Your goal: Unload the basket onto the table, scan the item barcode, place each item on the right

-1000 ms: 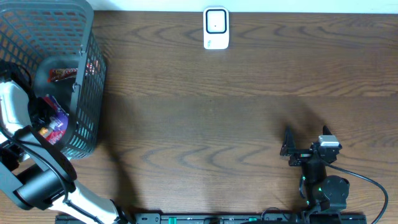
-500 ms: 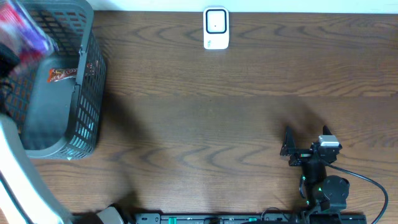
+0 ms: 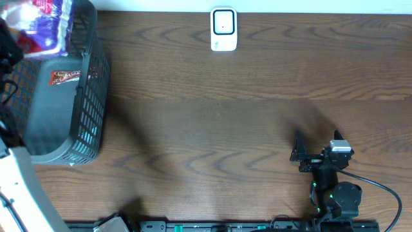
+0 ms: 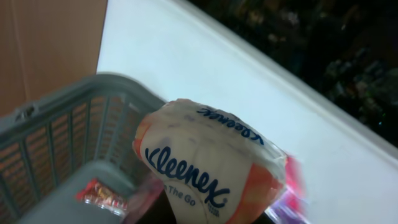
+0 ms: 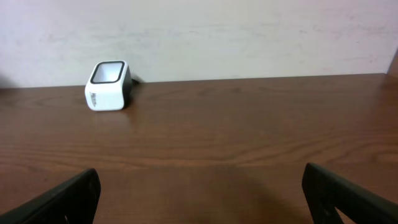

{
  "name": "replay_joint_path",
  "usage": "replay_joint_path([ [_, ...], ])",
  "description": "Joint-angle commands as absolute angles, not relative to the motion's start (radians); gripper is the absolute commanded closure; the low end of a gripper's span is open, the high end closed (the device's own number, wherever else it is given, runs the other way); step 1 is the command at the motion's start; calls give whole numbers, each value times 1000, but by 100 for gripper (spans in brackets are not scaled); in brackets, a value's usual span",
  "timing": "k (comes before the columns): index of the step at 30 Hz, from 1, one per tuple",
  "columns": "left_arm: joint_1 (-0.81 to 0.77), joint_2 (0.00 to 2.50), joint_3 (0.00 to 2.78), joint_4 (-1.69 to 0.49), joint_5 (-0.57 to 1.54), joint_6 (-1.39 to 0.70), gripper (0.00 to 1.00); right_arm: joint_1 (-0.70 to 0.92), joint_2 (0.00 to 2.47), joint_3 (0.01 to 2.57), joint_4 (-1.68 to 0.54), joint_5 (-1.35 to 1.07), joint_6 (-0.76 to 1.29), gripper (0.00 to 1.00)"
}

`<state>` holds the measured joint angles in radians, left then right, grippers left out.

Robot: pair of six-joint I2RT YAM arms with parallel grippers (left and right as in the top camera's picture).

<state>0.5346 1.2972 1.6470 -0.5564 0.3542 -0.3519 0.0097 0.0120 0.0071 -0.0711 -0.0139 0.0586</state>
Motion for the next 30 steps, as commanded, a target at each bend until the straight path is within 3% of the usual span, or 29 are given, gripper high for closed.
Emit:
replay_joint_path([
  [1, 535, 1327, 1653, -562, 347, -353, 93, 14, 7, 6, -75, -9, 47, 1],
  [11, 535, 1504, 1653, -821, -152, -189, 93, 14, 7, 6, -75, -9, 47, 1],
  [20, 535, 1724, 1651, -969, -75, -139, 93, 14, 7, 6, -75, -9, 47, 1],
  [30, 535, 1743, 1652, -983, -41, -139, 92, 14, 7, 6, -75, -9, 47, 1],
])
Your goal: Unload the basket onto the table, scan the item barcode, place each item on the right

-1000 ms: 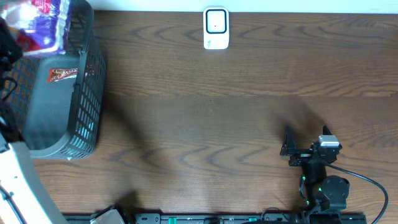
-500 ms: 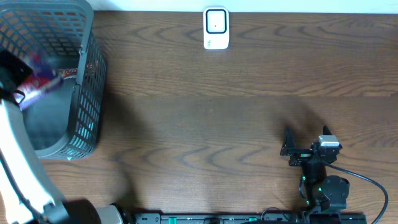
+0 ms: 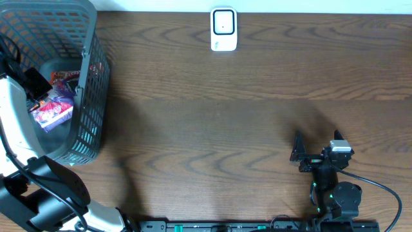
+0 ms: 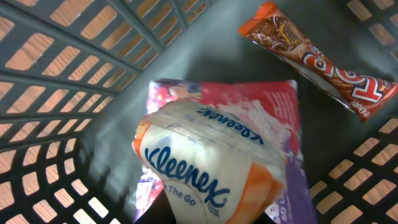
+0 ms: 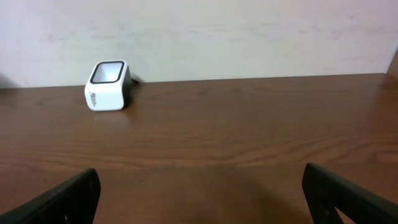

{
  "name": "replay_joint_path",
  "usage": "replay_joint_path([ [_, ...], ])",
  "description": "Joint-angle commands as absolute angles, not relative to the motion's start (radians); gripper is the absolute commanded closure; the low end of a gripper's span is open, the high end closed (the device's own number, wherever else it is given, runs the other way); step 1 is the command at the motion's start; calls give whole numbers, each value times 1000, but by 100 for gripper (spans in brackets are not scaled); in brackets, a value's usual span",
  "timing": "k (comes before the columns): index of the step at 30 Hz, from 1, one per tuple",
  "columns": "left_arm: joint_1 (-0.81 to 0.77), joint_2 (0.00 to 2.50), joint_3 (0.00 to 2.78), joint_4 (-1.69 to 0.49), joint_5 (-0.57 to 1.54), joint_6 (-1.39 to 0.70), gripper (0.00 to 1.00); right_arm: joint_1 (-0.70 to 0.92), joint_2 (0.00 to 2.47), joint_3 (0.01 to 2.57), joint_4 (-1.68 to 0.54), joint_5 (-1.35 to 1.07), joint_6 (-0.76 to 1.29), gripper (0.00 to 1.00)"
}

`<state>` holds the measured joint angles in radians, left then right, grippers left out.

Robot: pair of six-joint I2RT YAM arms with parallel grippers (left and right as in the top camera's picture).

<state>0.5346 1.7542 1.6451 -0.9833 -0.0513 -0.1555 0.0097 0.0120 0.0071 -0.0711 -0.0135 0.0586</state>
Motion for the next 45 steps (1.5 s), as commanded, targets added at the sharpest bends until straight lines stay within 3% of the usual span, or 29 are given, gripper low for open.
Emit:
replay_joint_path([
  [1, 535, 1743, 1652, -983, -41, -139, 92, 14, 7, 6, -75, -9, 47, 1],
  [3, 535, 1743, 1652, -983, -41, -139, 92, 14, 7, 6, -75, -9, 47, 1],
  [5, 535, 1743, 1652, -983, -41, -138, 83, 14, 7, 6, -75, -9, 47, 1],
  [17, 535, 1743, 1652, -982, -41, -138, 83, 14, 7, 6, -75, -9, 47, 1],
  [19, 535, 1743, 1652, -982, -41, -138, 73, 14, 7, 6, -75, -9, 47, 1],
  [22, 535, 1743, 1652, -982, -41, -138, 71, 14, 7, 6, -75, -9, 47, 1],
  [24, 535, 1743, 1652, -982, -41, -138, 85, 14, 7, 6, -75, -9, 47, 1],
  [27, 535, 1743, 1652, -982, -41, -138, 85, 14, 7, 6, -75, -9, 47, 1],
  [29, 535, 1743, 1651, -982, -41, -138, 92, 14, 7, 6, -75, -9, 47, 1],
  [37, 534, 1662, 1743, -900, -27, -157, 93, 14, 7, 6, -75, -9, 47, 1],
  [40, 530, 1582, 1782, -814, 102, -219, 93, 14, 7, 6, -75, -9, 47, 1],
  [45, 509, 1455, 1783, -574, 546, -429, 93, 14, 7, 6, -75, -9, 47, 1],
])
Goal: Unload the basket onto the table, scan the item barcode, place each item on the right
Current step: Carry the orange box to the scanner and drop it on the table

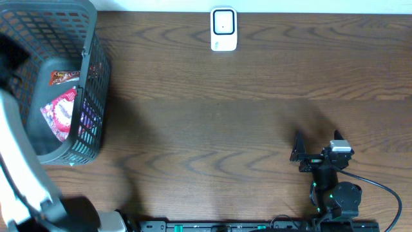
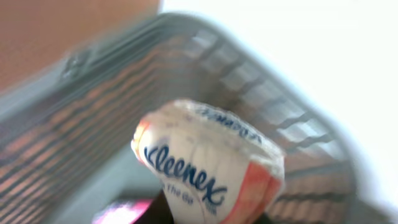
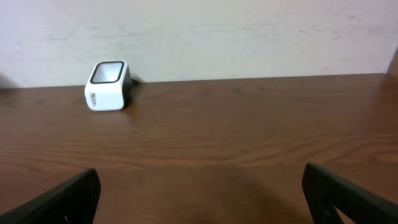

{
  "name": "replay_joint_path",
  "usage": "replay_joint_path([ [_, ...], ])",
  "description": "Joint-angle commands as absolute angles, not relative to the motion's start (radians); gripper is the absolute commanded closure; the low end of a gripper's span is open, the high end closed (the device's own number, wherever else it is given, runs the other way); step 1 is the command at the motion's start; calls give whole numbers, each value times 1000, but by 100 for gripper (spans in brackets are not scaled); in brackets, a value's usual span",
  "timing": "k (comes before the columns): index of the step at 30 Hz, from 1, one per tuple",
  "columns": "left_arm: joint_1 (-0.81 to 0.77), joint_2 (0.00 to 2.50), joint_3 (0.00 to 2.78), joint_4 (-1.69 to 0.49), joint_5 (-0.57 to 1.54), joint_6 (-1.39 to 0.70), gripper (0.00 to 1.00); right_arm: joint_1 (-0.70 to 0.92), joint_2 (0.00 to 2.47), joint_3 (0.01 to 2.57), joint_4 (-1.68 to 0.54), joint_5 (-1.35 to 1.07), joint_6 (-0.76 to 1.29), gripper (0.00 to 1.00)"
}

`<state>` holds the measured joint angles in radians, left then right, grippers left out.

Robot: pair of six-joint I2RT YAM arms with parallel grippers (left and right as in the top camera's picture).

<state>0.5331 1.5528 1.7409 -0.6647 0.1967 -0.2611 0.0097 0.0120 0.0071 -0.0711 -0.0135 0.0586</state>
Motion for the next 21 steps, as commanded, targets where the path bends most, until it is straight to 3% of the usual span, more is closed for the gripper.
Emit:
replay_joint_path([
  [1, 492, 1444, 1783, -529, 603, -460, 92, 14, 7, 6, -75, -9, 47, 1],
  [4, 377, 1425, 1783, -432, 711, -495, 93, 14, 7, 6, -75, -9, 47, 1],
  [8, 172, 1441, 1782, -480, 685, -448, 93, 14, 7, 6, -75, -9, 47, 1],
  [17, -281, 1638, 1773, -738, 203, -399, 92, 14, 7, 6, -75, -9, 47, 1],
  [21, -398, 1767, 1773, -748, 189, -401, 93, 14, 7, 6, -75, -9, 47, 1],
])
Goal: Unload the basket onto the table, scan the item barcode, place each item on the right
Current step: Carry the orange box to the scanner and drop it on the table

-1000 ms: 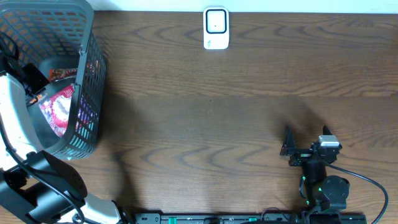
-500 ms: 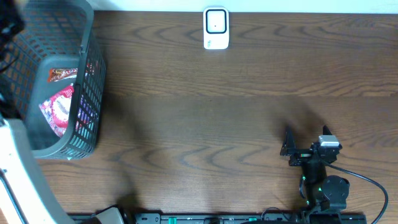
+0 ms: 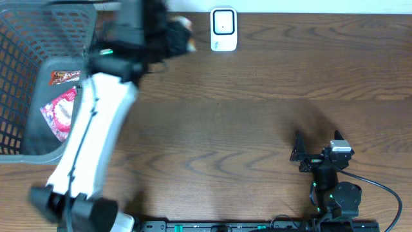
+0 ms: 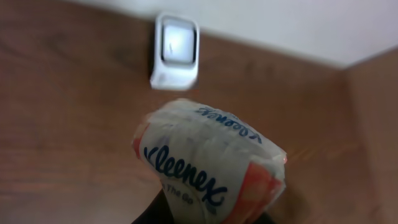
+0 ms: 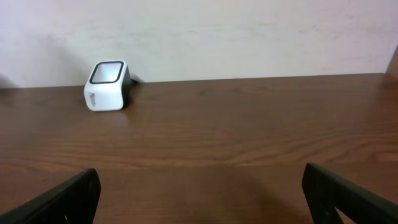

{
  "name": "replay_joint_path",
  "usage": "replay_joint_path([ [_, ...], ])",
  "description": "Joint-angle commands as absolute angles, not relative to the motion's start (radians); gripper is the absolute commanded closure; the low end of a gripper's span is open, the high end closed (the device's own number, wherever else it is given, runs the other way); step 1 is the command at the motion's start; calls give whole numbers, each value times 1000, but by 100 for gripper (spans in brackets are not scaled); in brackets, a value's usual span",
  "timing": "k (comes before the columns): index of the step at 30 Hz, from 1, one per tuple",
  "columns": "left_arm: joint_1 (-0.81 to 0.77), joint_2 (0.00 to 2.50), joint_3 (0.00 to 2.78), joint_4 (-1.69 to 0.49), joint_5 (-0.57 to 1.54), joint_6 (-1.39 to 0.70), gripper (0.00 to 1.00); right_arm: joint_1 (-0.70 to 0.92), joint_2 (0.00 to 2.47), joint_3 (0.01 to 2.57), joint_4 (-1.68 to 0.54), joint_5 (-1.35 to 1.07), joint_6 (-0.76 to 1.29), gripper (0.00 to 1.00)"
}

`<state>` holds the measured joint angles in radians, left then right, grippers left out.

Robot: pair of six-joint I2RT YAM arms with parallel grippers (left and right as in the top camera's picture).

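My left gripper (image 4: 208, 214) is shut on a Kleenex tissue pack (image 4: 208, 165), white with blue lettering and an orange end. From overhead the pack (image 3: 182, 29) hangs just left of the white barcode scanner (image 3: 223, 29) at the table's far edge. The left wrist view shows the scanner (image 4: 176, 50) beyond the pack. My right gripper (image 3: 298, 154) rests open at the front right, its fingertips (image 5: 68, 199) spread wide and empty, with the scanner (image 5: 107, 86) far off to its left.
A grey mesh basket (image 3: 26, 138) stands at the far left, holding a pink-purple packet (image 3: 59, 114) and a red-brown snack bar (image 3: 64, 77). The white left arm (image 3: 90, 154) stretches across the left part of the brown wooden table (image 3: 257, 116).
My left gripper has moved with the tissue pack from above the basket at the far left to just left of the scanner. The right arm has not moved.
My left gripper held the tissue pack above the basket's far corner. Then it was low inside the basket over the pink packet and snack bar. Then it was up at the basket's rim, and now it holds the pack beside the scanner. The right gripper stayed open throughout.
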<state>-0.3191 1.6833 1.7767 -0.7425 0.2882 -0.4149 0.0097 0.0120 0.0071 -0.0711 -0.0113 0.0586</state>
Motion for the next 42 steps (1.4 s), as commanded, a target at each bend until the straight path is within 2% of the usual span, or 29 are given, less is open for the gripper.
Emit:
replay_joint_path([
  [1, -421, 1798, 1773, -747, 189, -401, 92, 14, 7, 6, -75, -9, 47, 1],
  [5, -487, 1922, 1773, -744, 189, -401, 92, 14, 7, 6, -75, -9, 47, 1],
  [7, -509, 1980, 1773, -749, 189, -406, 85, 14, 7, 6, -75, -9, 47, 1],
  [11, -546, 2066, 1773, -756, 190, -442, 84, 14, 7, 6, -75, -9, 47, 1],
  [12, -554, 2081, 1773, -756, 190, -443, 76, 14, 7, 6, -75, -9, 47, 1],
  [13, -566, 2094, 1773, -756, 190, -443, 59, 14, 7, 6, -75, -9, 47, 1],
  [17, -582, 2089, 1776, -750, 191, -439, 27, 14, 7, 6, -75, -9, 47, 1],
  [18, -582, 2075, 1781, -749, 190, -439, 23, 14, 7, 6, -75, -9, 47, 1],
  [25, -500, 1901, 1830, -715, 190, -431, 20, 14, 7, 6, -75, -9, 47, 1],
  [30, -352, 1704, 1847, -664, 189, -297, 20, 14, 7, 6, -75, -9, 47, 1],
  [36, -15, 1487, 1847, -646, 189, -267, 20, 14, 7, 6, -75, -9, 47, 1],
  [42, 331, 1439, 1847, -707, 189, -267, 20, 14, 7, 6, -75, -9, 47, 1],
])
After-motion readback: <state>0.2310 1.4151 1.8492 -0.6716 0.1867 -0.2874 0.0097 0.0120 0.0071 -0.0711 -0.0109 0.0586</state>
